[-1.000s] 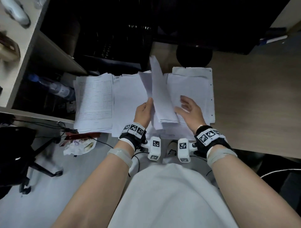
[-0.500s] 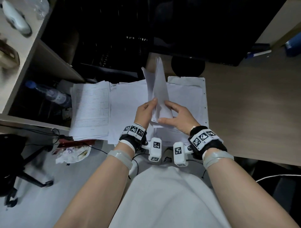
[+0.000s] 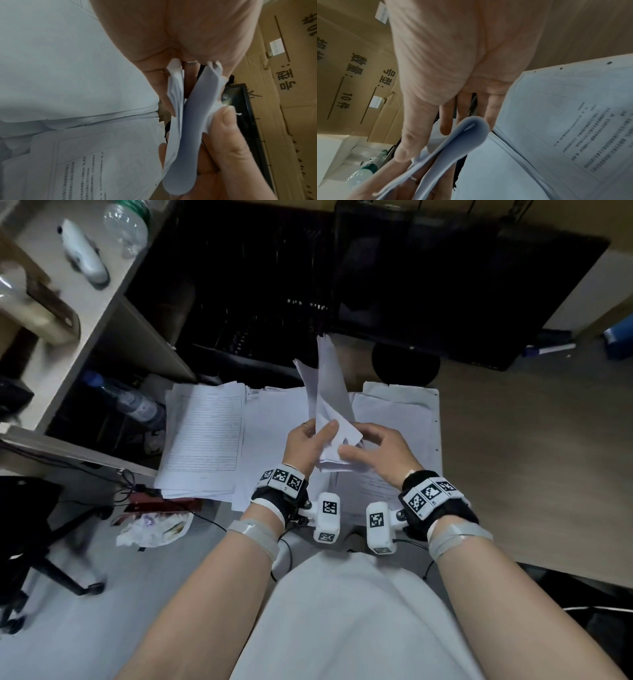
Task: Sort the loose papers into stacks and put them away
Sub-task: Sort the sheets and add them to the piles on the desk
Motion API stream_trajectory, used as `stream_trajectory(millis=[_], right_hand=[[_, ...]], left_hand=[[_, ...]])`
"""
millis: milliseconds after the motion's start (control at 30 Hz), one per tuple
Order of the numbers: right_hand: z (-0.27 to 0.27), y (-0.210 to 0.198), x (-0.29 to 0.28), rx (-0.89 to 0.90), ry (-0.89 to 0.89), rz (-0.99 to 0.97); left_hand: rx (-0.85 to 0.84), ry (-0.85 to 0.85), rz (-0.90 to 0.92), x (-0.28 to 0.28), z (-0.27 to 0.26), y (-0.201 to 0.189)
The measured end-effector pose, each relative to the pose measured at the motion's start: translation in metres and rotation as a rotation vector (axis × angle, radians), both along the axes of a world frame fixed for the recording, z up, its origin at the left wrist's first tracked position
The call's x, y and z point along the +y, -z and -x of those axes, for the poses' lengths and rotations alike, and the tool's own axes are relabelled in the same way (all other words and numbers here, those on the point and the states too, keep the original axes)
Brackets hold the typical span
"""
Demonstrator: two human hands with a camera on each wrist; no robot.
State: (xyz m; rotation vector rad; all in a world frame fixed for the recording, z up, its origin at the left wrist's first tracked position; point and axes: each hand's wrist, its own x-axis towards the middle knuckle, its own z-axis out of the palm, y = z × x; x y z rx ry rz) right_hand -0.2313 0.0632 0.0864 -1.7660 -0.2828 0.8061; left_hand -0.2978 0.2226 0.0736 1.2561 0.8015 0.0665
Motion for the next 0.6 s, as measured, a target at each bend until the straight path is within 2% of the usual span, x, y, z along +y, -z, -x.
stream_trajectory(millis=[167, 300, 367, 433, 533, 600], right_hand=[[0.003, -0.001, 0.009, 0.054, 0.080, -0.065], [0.001, 0.009, 0.003, 0.199, 0.383, -0.164], [-0.002, 0.020, -0.008, 0.160, 0.538, -0.072], [-0.001, 0.028, -0.019, 0.188, 0.612, -0.017], [0.006, 0.037, -0.028, 0.238, 0.587, 0.014], [0.010, 0.043, -0.032, 0.211, 0.518, 0.093]], left_hand=[[-0.008, -0.028, -0.011, 0.005, 0.008, -0.007], [0.026, -0.126, -0.085, 0.017, 0.019, -0.004], [0.059, -0.190, -0.119, 0.025, 0.023, 0.003], [0.094, -0.211, -0.155, 0.027, 0.027, 0.007], [0.132, -0.137, -0.154, 0.021, 0.030, 0.012], [0.150, -0.065, -0.131, 0.016, 0.030, 0.015]])
